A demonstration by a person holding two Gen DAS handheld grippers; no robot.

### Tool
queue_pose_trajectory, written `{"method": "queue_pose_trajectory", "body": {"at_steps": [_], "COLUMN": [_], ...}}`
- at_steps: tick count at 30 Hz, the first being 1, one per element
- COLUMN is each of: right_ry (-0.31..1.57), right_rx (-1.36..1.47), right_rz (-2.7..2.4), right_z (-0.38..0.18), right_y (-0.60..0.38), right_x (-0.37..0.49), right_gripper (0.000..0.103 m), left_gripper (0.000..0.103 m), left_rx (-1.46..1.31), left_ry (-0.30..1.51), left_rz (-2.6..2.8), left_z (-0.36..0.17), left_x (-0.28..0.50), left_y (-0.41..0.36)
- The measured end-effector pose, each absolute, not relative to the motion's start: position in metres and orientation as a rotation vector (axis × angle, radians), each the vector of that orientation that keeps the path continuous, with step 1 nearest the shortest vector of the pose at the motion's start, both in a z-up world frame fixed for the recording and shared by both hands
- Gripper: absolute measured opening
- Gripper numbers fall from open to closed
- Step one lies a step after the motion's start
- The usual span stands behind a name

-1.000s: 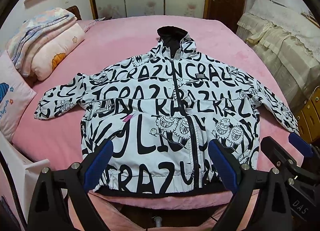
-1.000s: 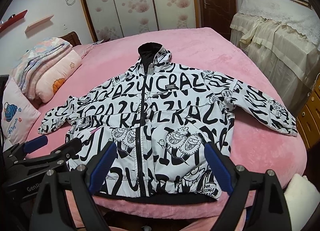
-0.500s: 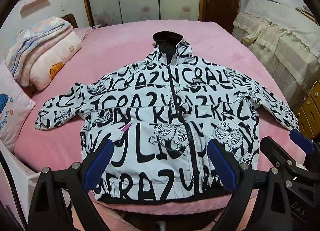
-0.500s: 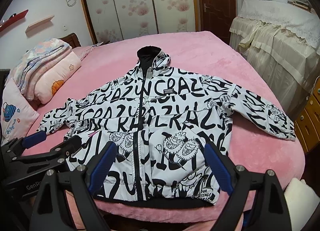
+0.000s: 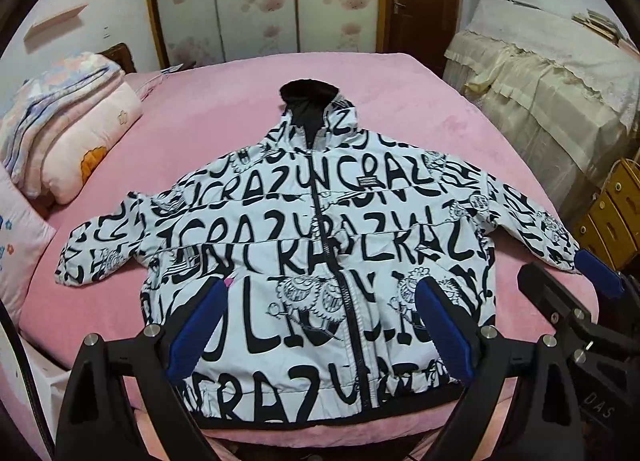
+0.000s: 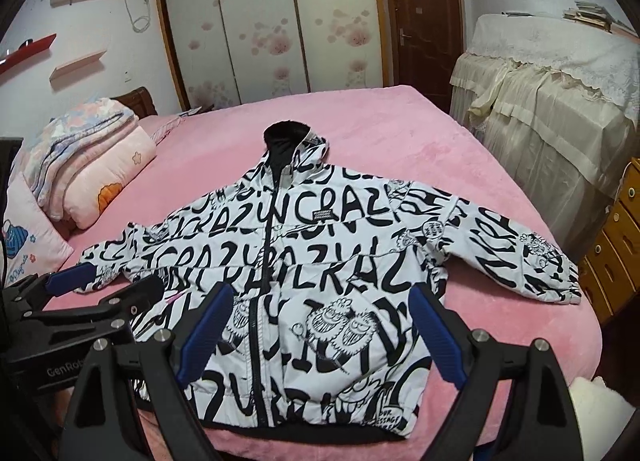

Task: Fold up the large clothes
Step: 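Reach the right tool to the jacket sleeve cuff and close on it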

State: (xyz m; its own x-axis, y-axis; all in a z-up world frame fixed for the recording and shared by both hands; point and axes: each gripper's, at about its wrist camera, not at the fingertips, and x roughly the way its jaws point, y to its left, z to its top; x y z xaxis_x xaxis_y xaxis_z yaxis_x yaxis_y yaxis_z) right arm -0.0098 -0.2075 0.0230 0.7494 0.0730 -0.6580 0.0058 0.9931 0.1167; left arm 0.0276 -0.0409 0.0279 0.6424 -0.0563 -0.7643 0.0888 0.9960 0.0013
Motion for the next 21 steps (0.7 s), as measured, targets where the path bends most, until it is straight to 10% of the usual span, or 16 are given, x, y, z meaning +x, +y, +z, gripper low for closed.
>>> {"method": "queue_pose_trajectory", "body": {"at_steps": [21], "right_ry": [0.703], "right_rx": [0.234], "right_rz": [-0.209], "right_z": [0.009], "right_y": [-0.345], "right_x": [0.039], "right_gripper": [0.09], "left_gripper": [0.095], "left_rx": [0.235], "left_ry": [0.724], "left_rz": [-0.217], "left_z": [0.023], "left_x": [0.119], "left_y": [-0.194]}}
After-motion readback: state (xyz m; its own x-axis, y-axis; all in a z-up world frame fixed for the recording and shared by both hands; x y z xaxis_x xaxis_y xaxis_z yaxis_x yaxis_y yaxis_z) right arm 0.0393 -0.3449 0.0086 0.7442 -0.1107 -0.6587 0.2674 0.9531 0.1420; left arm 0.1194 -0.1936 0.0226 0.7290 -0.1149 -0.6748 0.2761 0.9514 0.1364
